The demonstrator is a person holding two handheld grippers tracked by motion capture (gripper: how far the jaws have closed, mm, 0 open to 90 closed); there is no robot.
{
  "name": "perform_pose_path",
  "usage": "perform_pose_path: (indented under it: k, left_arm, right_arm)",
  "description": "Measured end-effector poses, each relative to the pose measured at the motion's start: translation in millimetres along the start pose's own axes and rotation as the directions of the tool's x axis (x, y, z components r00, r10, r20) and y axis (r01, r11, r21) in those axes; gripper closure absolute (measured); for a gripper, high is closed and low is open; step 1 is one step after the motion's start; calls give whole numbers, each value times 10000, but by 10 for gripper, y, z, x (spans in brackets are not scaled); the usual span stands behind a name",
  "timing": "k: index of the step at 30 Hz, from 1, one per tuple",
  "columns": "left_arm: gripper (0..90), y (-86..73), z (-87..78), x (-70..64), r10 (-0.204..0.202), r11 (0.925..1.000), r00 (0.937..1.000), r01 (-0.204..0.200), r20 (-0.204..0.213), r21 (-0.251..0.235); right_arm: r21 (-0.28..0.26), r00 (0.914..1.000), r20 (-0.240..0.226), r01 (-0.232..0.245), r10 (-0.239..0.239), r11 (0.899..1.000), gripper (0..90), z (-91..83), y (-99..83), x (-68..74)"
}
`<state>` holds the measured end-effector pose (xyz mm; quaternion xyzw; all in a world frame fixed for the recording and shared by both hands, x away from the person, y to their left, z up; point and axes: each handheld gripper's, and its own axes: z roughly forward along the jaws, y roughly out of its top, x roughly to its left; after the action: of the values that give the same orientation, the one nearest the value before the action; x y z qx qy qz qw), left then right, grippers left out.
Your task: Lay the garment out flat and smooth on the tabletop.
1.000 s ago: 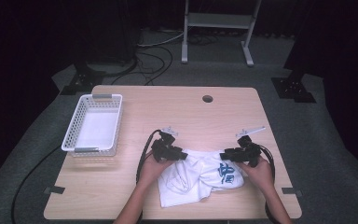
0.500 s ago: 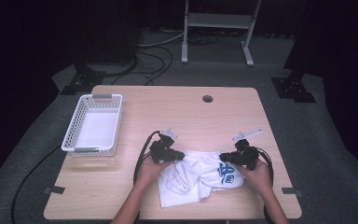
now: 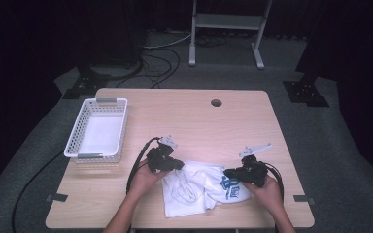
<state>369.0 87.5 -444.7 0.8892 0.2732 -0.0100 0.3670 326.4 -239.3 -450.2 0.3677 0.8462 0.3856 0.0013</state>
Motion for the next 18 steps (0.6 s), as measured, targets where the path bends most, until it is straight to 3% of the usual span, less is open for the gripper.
perform_pose_path:
  k: [7, 18]
  left_arm:
    - [852, -86, -128, -91, 153, 9999, 9996, -153, 253, -10]
    - [856, -66, -368, -219, 410, 9970, 9981, -379, 454, -672]
  right_arm:
    - [-337, 9995, -279, 124, -133, 9994, 871, -76, -35, 151]
    - [-1072, 9993, -269, 237, -267, 9940, 872, -270, 63, 241]
